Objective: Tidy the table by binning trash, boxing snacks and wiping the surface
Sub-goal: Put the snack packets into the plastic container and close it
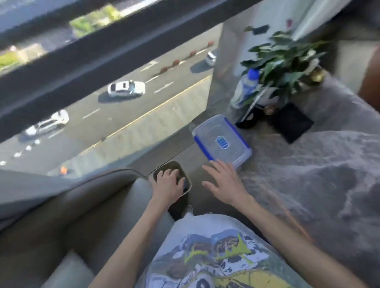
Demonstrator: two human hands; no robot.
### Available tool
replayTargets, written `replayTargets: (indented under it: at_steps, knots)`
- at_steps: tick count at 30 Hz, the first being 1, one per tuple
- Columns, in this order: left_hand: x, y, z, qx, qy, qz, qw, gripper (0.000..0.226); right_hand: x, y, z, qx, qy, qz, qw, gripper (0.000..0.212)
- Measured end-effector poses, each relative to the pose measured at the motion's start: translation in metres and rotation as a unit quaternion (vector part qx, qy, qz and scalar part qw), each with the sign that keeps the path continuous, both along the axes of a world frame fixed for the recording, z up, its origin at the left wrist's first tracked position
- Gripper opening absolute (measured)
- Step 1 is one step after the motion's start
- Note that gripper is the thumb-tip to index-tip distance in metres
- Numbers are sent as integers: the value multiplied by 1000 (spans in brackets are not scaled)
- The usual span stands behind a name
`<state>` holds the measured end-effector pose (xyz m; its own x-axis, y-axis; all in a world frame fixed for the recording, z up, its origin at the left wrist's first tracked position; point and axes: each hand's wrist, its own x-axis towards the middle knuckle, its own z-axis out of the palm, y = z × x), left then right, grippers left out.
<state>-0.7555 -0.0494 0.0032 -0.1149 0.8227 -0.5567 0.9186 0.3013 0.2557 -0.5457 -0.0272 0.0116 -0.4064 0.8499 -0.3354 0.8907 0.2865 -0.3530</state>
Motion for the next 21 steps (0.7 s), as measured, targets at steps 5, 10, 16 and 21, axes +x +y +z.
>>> replayTargets:
  at_steps: [5,10,16,21]
  knots:
    - [58,50,25,32,-39,-115,992,43,72,-24,21,25,13,-213,977,61]
    - [151,64,44,56,-51,-273,959,45,148,-69,39,39,-6,-362,931,63]
    - [273,27,52,70,-72,-413,905,45,237,-155,46,72,-9,-495,866,62]
    - [367,-23,49,69,-81,-460,882,44,315,-238,43,87,19,-563,822,57]
